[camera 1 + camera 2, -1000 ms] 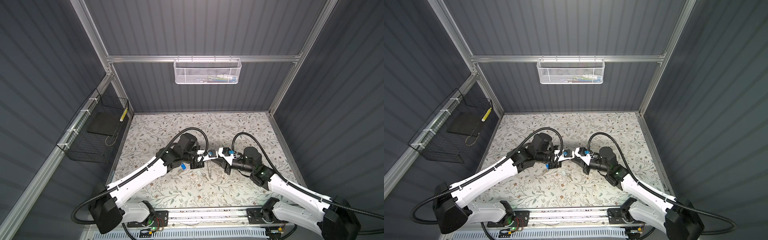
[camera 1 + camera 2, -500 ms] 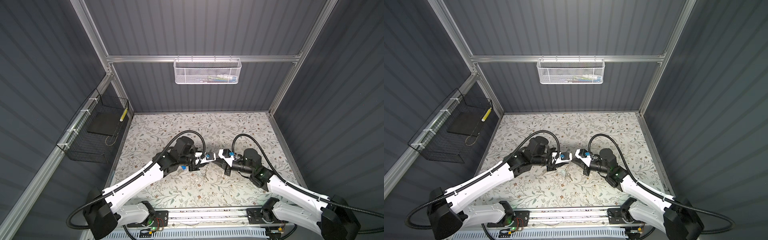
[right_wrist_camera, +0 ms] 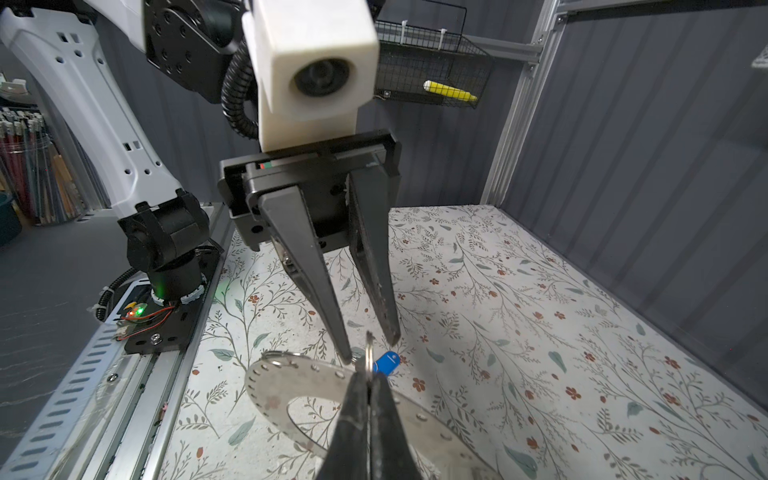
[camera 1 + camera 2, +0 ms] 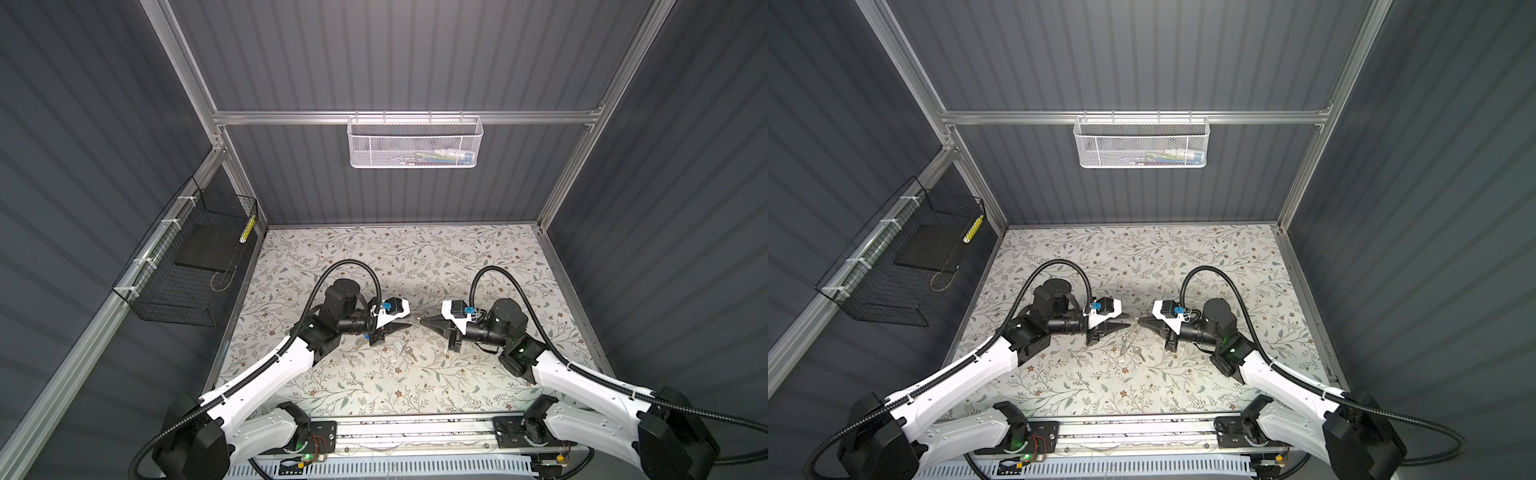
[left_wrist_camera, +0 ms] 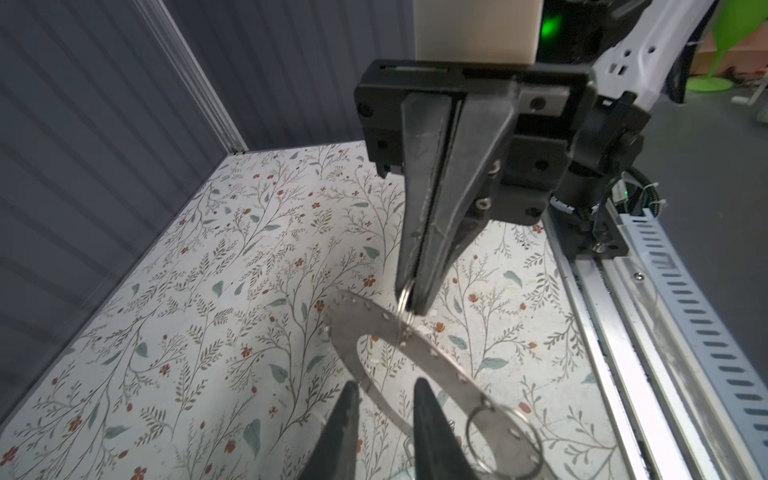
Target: Put the keys on the keyring
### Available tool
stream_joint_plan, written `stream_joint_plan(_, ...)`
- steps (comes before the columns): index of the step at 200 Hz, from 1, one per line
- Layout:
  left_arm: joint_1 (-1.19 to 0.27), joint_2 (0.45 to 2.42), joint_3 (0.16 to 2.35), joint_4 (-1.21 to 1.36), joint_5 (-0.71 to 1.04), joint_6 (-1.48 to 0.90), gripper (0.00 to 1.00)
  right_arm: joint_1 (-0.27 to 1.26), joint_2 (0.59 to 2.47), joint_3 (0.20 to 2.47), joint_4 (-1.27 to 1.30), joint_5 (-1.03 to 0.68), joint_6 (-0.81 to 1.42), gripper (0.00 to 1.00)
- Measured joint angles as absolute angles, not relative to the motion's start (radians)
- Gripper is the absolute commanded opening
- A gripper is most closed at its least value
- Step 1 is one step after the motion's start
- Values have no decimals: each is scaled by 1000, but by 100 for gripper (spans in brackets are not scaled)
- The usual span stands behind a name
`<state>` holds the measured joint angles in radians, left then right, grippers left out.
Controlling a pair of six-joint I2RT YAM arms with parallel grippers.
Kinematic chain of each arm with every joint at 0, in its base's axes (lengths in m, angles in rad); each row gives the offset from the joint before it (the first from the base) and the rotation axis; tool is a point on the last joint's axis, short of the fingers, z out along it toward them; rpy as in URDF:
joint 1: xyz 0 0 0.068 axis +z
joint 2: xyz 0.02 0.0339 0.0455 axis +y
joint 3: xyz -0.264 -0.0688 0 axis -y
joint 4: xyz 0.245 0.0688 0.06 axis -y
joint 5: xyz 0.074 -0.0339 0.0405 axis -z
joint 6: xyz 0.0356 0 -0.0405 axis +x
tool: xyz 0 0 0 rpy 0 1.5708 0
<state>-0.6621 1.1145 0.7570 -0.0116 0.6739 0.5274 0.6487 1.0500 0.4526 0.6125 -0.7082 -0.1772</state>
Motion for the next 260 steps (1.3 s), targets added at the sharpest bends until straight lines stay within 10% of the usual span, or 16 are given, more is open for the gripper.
stream_joint_plan(139, -662, 1114, 745, 75, 810, 491, 0, 648, 1094, 453, 706, -806, -139, 0)
stream_joint_plan(190, -662, 1115, 800, -57, 788, 559, 0, 649, 1029, 453, 601, -718, -200, 31)
stream_joint_plan(260, -714, 1210, 1072, -456, 617, 762, 0, 649, 891, 456, 347, -556, -296, 33)
